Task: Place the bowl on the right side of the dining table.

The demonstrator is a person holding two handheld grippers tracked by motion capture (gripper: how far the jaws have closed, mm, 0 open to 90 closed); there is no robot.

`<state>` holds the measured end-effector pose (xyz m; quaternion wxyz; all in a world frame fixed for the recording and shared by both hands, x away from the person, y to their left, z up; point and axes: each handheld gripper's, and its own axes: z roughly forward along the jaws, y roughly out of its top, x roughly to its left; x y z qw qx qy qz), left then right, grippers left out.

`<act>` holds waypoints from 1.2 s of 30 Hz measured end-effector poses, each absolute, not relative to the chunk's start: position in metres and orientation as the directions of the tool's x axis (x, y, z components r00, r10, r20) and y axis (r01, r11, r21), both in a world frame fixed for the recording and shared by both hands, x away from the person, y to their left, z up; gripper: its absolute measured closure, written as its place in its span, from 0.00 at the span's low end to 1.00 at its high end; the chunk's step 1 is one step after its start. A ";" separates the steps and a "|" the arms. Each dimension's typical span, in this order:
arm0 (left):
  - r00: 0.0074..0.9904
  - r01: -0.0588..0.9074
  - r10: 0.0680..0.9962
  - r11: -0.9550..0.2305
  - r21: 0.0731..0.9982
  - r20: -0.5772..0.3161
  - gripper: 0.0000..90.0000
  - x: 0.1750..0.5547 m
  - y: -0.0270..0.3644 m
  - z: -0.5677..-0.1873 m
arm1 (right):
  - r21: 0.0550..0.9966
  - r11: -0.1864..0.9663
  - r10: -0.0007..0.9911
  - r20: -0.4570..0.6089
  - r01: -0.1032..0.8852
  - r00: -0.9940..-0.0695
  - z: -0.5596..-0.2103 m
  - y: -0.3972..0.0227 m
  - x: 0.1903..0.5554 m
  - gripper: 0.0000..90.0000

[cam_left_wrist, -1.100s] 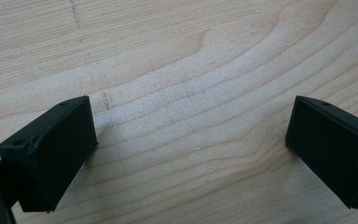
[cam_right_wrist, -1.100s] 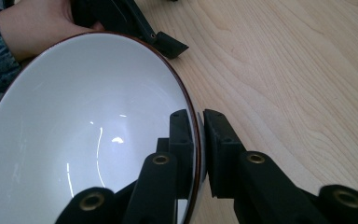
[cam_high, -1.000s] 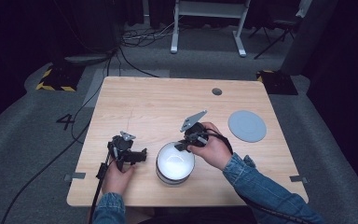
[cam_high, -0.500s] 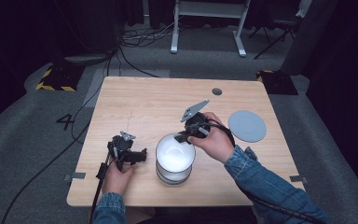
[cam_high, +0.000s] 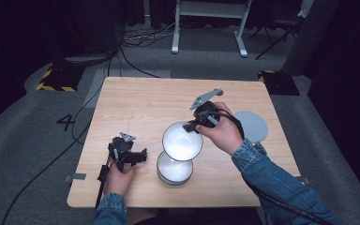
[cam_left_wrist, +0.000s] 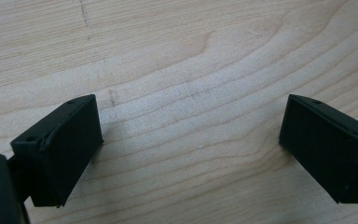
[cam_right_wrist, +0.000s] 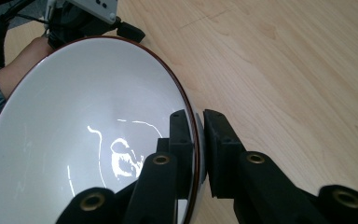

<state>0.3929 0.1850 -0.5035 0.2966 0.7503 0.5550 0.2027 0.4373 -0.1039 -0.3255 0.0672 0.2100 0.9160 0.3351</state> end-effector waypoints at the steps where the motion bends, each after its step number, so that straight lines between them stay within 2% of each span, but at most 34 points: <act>1: 0.302 0.714 0.953 -0.208 0.669 -0.026 0.07 0.393 0.185 -0.503 | 0.645 0.686 0.435 0.009 0.337 -0.901 -0.322 -0.106 0.440 0.92; 15: 0.285 0.715 0.958 -0.193 0.672 -0.029 0.08 0.390 0.184 -0.504 | 0.638 0.667 0.532 -0.044 0.386 -0.846 -0.296 -0.142 0.468 0.92; 36: 0.282 0.715 0.959 -0.190 0.673 -0.029 0.08 0.390 0.185 -0.503 | 0.651 0.581 0.686 -0.067 0.489 -0.725 -0.291 -0.210 0.515 0.92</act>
